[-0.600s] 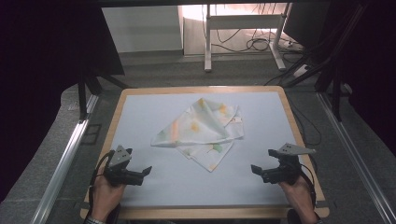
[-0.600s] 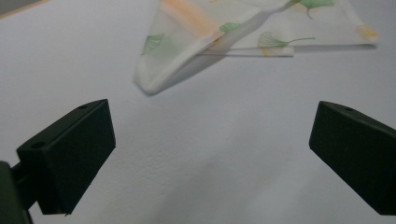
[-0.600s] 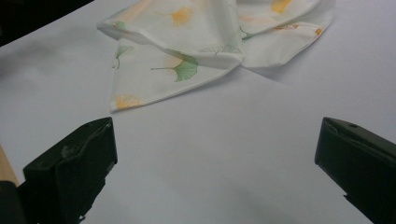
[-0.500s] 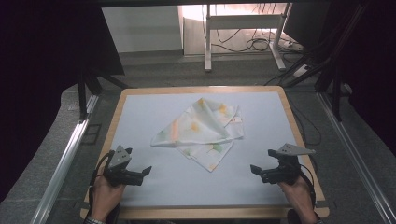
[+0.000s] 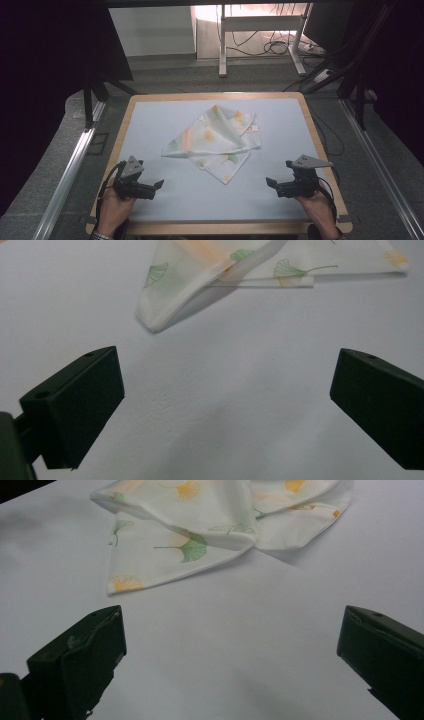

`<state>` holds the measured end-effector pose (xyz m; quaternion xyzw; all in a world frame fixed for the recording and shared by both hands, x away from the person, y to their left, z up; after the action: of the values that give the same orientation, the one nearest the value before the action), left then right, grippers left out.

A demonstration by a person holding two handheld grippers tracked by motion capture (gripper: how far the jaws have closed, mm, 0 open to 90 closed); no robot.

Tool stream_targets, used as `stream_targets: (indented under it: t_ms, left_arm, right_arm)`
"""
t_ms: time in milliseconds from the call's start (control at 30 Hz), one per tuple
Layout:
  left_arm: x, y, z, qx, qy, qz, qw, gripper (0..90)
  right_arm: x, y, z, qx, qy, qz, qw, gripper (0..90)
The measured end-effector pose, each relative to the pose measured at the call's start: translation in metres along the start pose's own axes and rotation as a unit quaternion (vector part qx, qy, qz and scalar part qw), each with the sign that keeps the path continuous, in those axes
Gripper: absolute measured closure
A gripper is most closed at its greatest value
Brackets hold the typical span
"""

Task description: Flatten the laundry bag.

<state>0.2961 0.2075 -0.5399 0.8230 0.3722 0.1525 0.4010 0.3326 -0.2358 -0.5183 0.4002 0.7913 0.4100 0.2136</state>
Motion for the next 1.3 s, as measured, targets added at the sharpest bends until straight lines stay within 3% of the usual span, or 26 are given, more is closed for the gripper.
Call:
stream_targets:
  t_ms: [300,400,600,667,833,1100,1300]
  left_arm:
    - [-0.001,0.0,0.002,0.015,0.005,0.005,0.9999,0.4]
    - [-0.004,0.002,0.002,0.02,-0.005,0.006,0.9998,0.7]
    - [-0.01,0.006,0.005,0.031,0.0,0.032,0.999,0.0]
    - [-0.012,0.008,0.007,0.029,-0.008,0.038,0.9988,0.0]
    - [-0.013,0.015,0.009,0.005,-0.03,0.019,0.9994,1.8]
    - [-0.02,0.025,0.025,0.016,-0.032,0.038,0.9987,5.4]
    - [-0.025,0.036,0.039,0.007,-0.048,0.051,0.9975,9.6]
  right_arm:
    - [0.001,-0.001,0.0,0.01,-0.002,-0.01,0.9999,0.0]
    - [0.0,0.0,-0.001,0.01,-0.001,-0.012,0.9999,0.0]
    - [-0.001,-0.001,-0.001,0.011,-0.001,-0.013,0.9999,0.0]
    - [-0.002,-0.001,-0.001,0.01,0.0,-0.013,0.9999,0.0]
    - [-0.002,0.0,-0.001,0.006,-0.006,-0.018,0.9998,0.0]
    - [-0.003,0.0,-0.001,-0.001,-0.004,-0.02,0.9998,0.0]
    - [-0.006,-0.002,0.002,0.01,-0.004,-0.014,0.9998,0.1]
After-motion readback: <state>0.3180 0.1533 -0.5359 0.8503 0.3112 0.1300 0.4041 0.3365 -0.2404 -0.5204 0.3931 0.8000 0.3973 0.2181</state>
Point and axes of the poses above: each handheld gripper's, and its own axes: z roughly forward along the jaws, y roughly out of its top, x roughly to its left, the point moved 6 cm from there along z, roughly forward along the jaws, and after that the axes turned 8 degrees about -y, right-handed, at the moved point
